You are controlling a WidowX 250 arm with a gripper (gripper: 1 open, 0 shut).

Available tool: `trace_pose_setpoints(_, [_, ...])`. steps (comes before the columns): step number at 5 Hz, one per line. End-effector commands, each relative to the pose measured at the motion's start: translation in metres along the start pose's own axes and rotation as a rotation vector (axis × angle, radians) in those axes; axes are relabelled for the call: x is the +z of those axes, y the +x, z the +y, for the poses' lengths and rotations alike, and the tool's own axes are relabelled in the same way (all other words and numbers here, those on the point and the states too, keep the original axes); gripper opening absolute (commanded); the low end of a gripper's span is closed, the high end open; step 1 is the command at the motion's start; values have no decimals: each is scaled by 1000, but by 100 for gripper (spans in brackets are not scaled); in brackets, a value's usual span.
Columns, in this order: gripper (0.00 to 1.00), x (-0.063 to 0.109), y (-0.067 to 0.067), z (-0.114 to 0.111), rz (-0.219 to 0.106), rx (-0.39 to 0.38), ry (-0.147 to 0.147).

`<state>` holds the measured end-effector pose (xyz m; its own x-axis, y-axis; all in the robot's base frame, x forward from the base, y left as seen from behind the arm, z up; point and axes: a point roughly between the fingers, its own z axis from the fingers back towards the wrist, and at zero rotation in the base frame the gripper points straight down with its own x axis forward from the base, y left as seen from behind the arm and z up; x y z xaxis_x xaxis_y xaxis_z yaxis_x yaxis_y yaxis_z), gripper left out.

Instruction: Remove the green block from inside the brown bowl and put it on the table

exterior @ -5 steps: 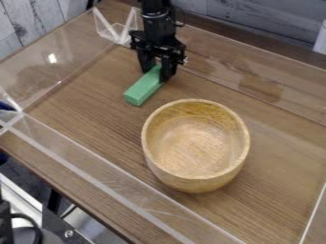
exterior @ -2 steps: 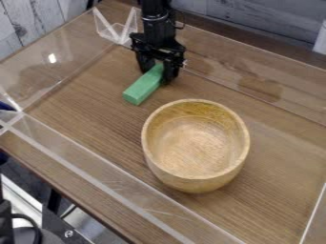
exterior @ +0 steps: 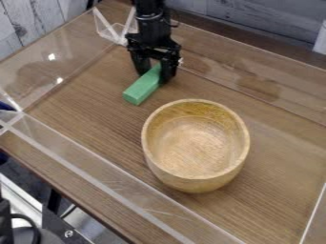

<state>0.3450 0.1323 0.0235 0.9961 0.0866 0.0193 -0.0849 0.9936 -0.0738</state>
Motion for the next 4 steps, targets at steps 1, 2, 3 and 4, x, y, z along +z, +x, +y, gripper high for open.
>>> trace_pose_setpoints(1, [100,55,12,4,-125,1,24])
trace_pose_setpoints(2, [100,81,12,1,-162,7,17])
trace_pose_setpoints(3, [100,116,10,-3,-205,14,27])
trace_pose_setpoints(4, [100,110,10,1,-192,21,30])
